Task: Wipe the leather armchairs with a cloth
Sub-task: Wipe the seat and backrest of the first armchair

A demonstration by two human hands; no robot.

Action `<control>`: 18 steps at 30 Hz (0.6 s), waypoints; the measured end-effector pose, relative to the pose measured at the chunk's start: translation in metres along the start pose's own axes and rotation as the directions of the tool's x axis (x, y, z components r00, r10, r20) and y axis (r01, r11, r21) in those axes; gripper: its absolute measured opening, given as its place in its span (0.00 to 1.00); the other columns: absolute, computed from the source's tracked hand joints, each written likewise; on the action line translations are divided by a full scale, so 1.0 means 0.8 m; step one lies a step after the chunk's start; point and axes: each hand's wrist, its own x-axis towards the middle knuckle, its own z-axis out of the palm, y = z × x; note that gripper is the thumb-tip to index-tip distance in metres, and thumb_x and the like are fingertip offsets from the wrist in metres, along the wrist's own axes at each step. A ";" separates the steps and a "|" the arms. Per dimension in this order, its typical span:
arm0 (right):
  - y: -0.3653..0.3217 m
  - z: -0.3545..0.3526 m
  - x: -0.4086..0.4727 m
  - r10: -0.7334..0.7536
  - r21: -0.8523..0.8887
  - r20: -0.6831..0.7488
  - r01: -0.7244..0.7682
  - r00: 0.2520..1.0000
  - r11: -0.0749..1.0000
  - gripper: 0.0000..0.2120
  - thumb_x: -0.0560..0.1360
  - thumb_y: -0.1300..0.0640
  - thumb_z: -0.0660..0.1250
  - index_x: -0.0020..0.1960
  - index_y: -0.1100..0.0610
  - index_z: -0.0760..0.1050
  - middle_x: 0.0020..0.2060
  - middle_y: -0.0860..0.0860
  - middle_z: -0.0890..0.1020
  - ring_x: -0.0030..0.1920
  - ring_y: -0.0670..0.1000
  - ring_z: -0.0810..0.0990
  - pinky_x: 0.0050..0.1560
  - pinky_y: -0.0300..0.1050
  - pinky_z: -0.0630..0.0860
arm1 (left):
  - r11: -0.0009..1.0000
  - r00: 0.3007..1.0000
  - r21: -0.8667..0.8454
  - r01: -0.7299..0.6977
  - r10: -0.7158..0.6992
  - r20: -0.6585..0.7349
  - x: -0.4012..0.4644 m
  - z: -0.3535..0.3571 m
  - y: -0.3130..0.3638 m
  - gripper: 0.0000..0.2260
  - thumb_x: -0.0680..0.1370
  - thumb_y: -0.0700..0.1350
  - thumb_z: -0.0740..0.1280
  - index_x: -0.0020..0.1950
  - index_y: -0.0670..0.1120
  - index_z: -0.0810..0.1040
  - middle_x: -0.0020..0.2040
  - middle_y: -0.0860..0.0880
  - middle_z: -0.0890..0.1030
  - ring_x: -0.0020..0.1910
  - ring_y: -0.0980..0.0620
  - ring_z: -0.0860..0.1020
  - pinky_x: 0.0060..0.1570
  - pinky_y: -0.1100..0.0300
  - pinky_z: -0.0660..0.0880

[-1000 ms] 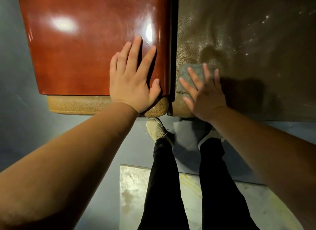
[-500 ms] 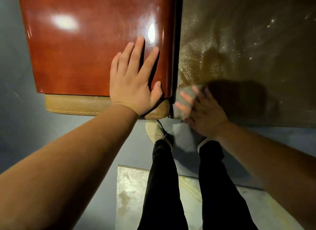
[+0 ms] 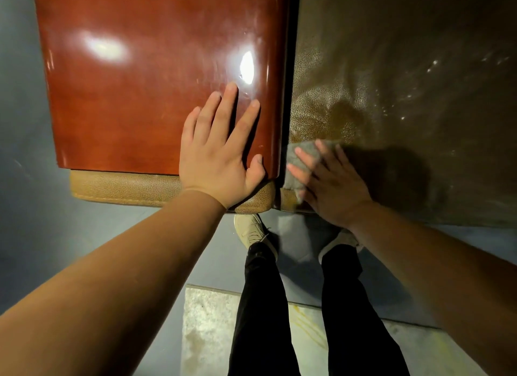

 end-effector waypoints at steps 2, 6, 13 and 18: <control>0.024 -0.014 0.057 0.187 -0.032 -0.038 -0.188 0.982 0.982 0.28 0.84 0.42 0.58 0.82 0.45 0.59 0.83 0.53 0.58 0.82 0.67 0.52 0.80 0.69 0.47 | 1.000 1.000 -0.002 -0.003 0.003 -0.004 0.003 0.001 0.001 0.32 0.77 0.56 0.65 0.80 0.47 0.71 0.82 0.38 0.66 0.78 0.34 0.66 0.75 0.37 0.63; 0.004 -0.022 0.080 0.359 0.016 -0.038 -0.358 0.933 0.933 0.29 0.84 0.41 0.56 0.83 0.47 0.58 0.84 0.53 0.55 0.82 0.67 0.49 0.80 0.70 0.46 | 1.000 1.000 0.002 0.006 -0.006 0.016 0.000 0.001 0.000 0.32 0.77 0.56 0.65 0.80 0.47 0.71 0.82 0.39 0.65 0.79 0.35 0.66 0.75 0.38 0.62; -0.012 0.004 -0.025 -0.010 -0.027 0.021 0.010 1.000 1.000 0.29 0.83 0.43 0.60 0.82 0.48 0.62 0.83 0.54 0.59 0.82 0.66 0.53 0.79 0.70 0.49 | 1.000 1.000 -0.006 -0.001 0.001 0.014 0.001 0.000 -0.001 0.33 0.76 0.56 0.66 0.80 0.48 0.71 0.82 0.39 0.65 0.79 0.35 0.65 0.75 0.37 0.62; 0.047 -0.031 0.090 0.315 -0.023 -0.101 -0.318 0.944 0.948 0.28 0.85 0.39 0.55 0.81 0.49 0.63 0.83 0.54 0.60 0.82 0.67 0.54 0.79 0.70 0.46 | 1.000 1.000 -0.008 0.001 0.000 0.020 0.004 0.000 0.003 0.33 0.76 0.56 0.66 0.80 0.48 0.71 0.82 0.39 0.65 0.79 0.35 0.65 0.75 0.37 0.62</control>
